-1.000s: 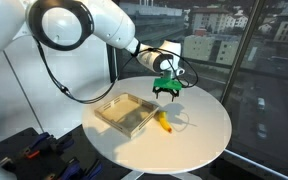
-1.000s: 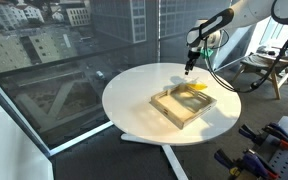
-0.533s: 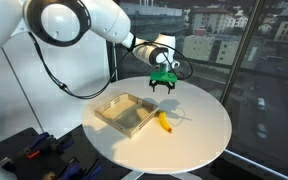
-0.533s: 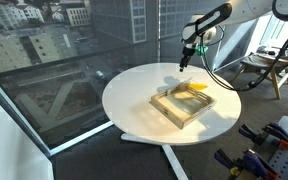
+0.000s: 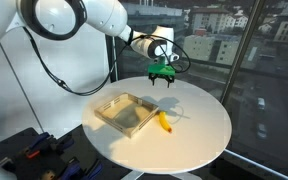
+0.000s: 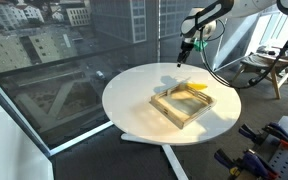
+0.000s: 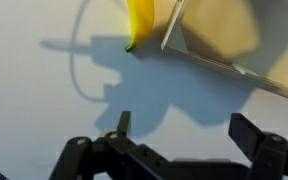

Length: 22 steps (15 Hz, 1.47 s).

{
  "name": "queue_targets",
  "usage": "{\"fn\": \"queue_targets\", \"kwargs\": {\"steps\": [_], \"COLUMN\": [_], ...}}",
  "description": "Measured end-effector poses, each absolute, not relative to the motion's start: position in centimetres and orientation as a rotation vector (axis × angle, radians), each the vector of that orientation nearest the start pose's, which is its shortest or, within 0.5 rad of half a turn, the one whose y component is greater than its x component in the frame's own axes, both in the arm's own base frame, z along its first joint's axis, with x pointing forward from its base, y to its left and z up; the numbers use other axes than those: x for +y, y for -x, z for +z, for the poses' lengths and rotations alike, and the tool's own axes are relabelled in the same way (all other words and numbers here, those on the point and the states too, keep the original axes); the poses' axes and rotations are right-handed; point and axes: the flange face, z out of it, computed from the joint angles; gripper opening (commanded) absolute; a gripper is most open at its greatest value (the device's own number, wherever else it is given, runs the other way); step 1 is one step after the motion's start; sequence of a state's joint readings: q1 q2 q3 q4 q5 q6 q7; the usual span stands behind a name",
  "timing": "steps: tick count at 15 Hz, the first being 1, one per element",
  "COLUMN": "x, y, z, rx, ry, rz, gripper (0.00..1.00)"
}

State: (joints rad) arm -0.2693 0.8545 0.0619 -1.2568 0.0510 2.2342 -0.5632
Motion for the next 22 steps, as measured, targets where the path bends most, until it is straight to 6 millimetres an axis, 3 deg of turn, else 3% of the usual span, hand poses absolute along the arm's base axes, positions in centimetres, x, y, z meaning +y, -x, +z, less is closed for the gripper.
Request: {"fn": "queue_targets", "kwargs": {"steps": [11, 22], "x": [-12.8, -11.3], "y": [-75.5, -75.9], "z": [26.1, 30.2], "rx": [-0.165, -0.114], "ry": [3.076, 3.075], "rz": [-0.233, -0.297], "gripper": [1.00, 1.00]}}
